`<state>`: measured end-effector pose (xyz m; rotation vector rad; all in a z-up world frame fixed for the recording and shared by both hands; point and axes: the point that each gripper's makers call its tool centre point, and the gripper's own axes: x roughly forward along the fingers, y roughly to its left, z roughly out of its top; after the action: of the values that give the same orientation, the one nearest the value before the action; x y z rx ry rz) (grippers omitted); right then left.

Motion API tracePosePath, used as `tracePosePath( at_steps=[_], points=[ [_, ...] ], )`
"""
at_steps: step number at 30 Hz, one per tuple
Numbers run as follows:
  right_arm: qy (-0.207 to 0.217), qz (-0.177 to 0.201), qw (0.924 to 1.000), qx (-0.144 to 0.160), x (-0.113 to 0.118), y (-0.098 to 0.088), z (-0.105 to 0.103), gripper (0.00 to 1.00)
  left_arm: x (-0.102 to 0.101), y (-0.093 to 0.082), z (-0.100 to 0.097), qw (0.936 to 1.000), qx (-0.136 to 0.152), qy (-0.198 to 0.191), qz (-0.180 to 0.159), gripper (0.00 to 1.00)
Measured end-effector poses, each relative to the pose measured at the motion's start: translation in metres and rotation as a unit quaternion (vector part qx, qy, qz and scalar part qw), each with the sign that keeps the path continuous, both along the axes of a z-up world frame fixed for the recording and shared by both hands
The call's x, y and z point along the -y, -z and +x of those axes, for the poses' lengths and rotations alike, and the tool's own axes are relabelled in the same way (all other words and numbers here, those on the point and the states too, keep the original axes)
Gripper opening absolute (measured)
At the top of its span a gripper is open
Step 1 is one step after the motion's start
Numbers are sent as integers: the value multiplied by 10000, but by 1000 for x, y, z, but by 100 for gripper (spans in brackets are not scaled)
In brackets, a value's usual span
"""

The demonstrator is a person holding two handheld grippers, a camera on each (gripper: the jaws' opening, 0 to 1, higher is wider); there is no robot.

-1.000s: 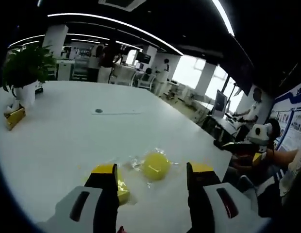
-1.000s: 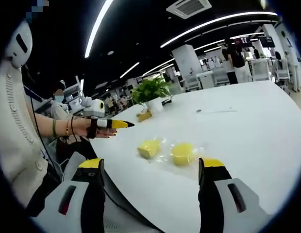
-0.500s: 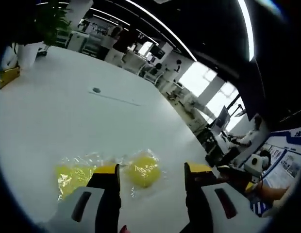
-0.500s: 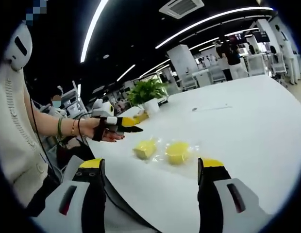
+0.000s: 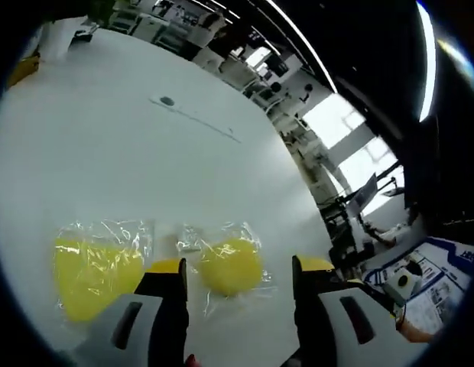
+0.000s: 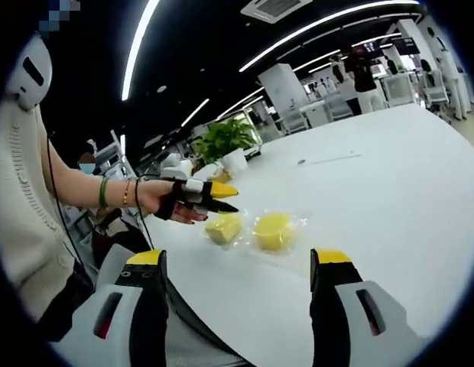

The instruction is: Compare the silicone blocks by pressing each to a similar depth, holding the contact briefly, and releasing to observe deformation and rebound differences across the visible hardness samples.

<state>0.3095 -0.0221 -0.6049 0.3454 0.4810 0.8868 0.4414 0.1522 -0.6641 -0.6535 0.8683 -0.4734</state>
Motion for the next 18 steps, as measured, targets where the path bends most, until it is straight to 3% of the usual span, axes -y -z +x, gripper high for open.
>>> tracePosePath(
  at_steps=[4,5,6,8,9,11,15,16,18],
  points=[
    [16,-4,10000,-60,8,5,1,71,-1,9,9,9996,-142,-236,-2,55],
    [30,-3,10000,-80,11,7,2,71,1,11,11,9961,-517,-631,-351,55],
    [47,-2,9999,-94,12,8,3,71,-1,14,13,9946,-600,-747,-402,56],
    [79,12,9999,-112,16,11,6,69,-2,20,18,9954,-553,-739,-271,57],
    [91,28,9999,-120,17,11,6,68,-2,24,19,9968,-495,-634,-40,57],
    [121,64,9998,-122,17,11,8,69,0,29,19,9944,-702,-775,-119,58],
    [152,93,9998,-127,19,11,9,69,1,33,27,9832,-1044,-1367,-614,58],
    [163,103,9997,-133,20,11,9,69,2,35,27,9864,-979,-1223,-497,58],
    [176,123,9997,-142,21,12,9,68,5,36,28,9859,-1023,-1229,-501,58]
  ],
)
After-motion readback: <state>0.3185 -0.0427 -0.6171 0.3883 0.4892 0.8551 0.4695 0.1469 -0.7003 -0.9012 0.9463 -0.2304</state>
